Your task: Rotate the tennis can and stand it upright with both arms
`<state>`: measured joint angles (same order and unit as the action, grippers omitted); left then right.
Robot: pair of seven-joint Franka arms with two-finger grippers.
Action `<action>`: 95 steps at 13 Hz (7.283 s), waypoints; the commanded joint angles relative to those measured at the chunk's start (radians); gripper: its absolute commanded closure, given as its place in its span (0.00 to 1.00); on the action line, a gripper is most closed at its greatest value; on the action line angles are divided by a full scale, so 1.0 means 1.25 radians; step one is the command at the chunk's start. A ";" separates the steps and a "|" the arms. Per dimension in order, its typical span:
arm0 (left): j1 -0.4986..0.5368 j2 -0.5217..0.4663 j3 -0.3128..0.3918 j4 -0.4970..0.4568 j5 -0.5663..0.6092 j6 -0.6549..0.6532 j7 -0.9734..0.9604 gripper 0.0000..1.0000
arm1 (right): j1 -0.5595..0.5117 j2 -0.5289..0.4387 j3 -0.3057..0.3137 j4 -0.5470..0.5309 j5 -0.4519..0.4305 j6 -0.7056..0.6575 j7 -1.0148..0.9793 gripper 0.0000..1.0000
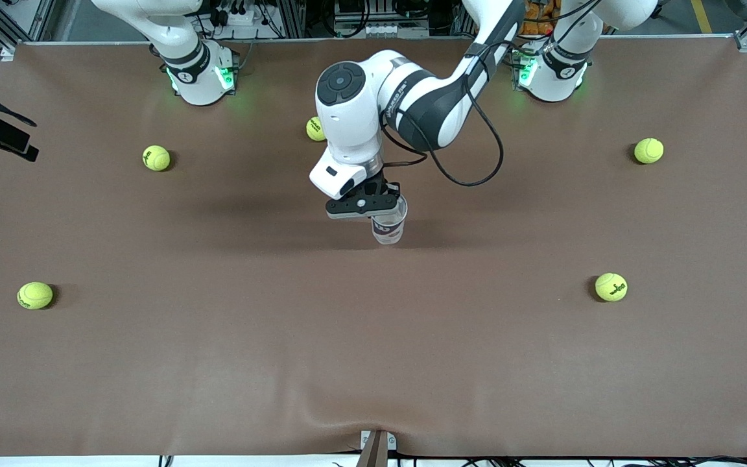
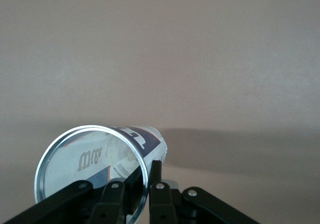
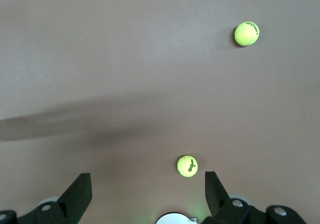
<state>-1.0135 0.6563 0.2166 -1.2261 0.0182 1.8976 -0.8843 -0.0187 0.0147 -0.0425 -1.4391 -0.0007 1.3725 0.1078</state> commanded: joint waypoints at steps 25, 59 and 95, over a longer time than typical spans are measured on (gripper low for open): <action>-0.045 0.060 0.010 -0.008 0.052 0.044 -0.123 0.54 | 0.005 0.001 0.001 0.006 -0.001 -0.006 0.009 0.00; 0.116 -0.240 0.051 -0.009 0.055 -0.231 0.141 0.00 | 0.013 0.001 0.001 0.004 -0.002 -0.007 0.007 0.00; 0.792 -0.500 -0.242 -0.187 -0.012 -0.331 0.598 0.00 | 0.020 0.002 0.002 0.004 -0.002 -0.006 0.011 0.00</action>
<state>-0.0346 0.1176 -0.0821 -1.3781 0.0153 1.4851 -0.1442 -0.0022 0.0147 -0.0382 -1.4391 -0.0007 1.3721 0.1078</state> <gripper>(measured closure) 0.000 0.000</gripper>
